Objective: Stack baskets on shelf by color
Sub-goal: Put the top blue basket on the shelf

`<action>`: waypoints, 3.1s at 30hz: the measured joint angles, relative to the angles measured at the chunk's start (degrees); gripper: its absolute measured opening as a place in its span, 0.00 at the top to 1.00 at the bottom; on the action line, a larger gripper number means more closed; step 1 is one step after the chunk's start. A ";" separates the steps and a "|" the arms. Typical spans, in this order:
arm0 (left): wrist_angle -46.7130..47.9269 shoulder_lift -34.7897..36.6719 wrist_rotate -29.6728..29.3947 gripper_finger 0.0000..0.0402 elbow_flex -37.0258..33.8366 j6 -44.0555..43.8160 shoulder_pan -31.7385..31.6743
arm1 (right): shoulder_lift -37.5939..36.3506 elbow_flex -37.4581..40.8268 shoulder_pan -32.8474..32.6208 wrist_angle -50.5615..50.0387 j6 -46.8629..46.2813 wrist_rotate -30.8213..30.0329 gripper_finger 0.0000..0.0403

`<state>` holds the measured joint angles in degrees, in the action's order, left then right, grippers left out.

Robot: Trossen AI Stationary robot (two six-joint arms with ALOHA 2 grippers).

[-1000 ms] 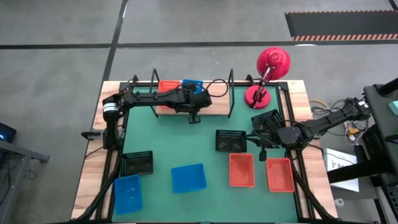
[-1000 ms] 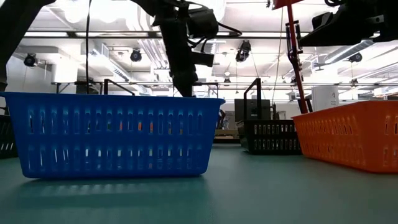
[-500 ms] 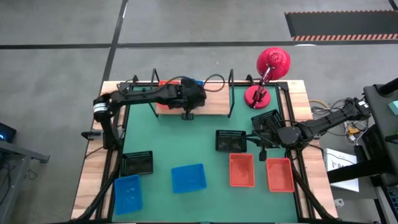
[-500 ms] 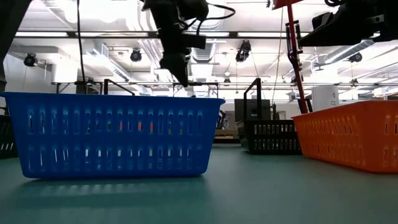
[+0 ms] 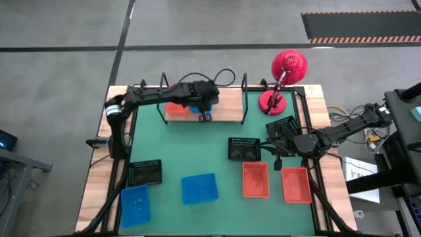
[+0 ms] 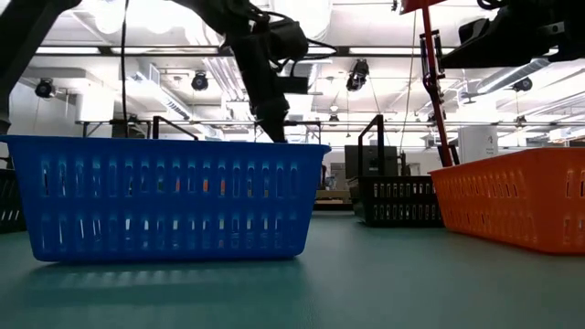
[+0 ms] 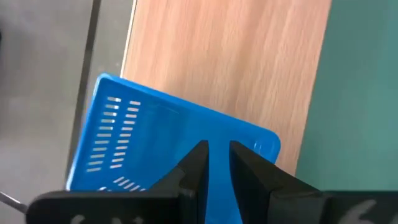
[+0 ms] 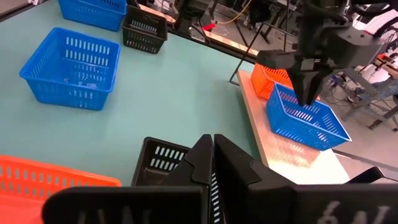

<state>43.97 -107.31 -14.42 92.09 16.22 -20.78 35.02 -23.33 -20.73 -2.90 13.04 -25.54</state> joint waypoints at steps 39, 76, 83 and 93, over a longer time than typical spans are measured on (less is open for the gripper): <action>-9.07 -0.11 1.47 0.88 -3.64 -8.29 2.17 | 0.00 0.00 0.01 -0.04 0.31 -0.11 0.98; -3.31 2.53 3.51 0.93 -8.39 11.46 8.92 | -0.01 0.00 0.04 0.24 0.50 -0.04 0.98; -9.08 0.48 -1.99 1.00 -9.39 11.09 8.64 | 0.00 0.00 0.04 0.20 0.48 -0.04 0.98; -12.43 -0.69 -10.14 1.00 -9.61 11.05 8.23 | 0.00 0.00 0.04 0.22 0.48 -0.03 0.98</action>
<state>31.54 -108.01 -24.56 82.48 27.27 -12.55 35.03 -23.33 -20.69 -2.68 13.52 -25.57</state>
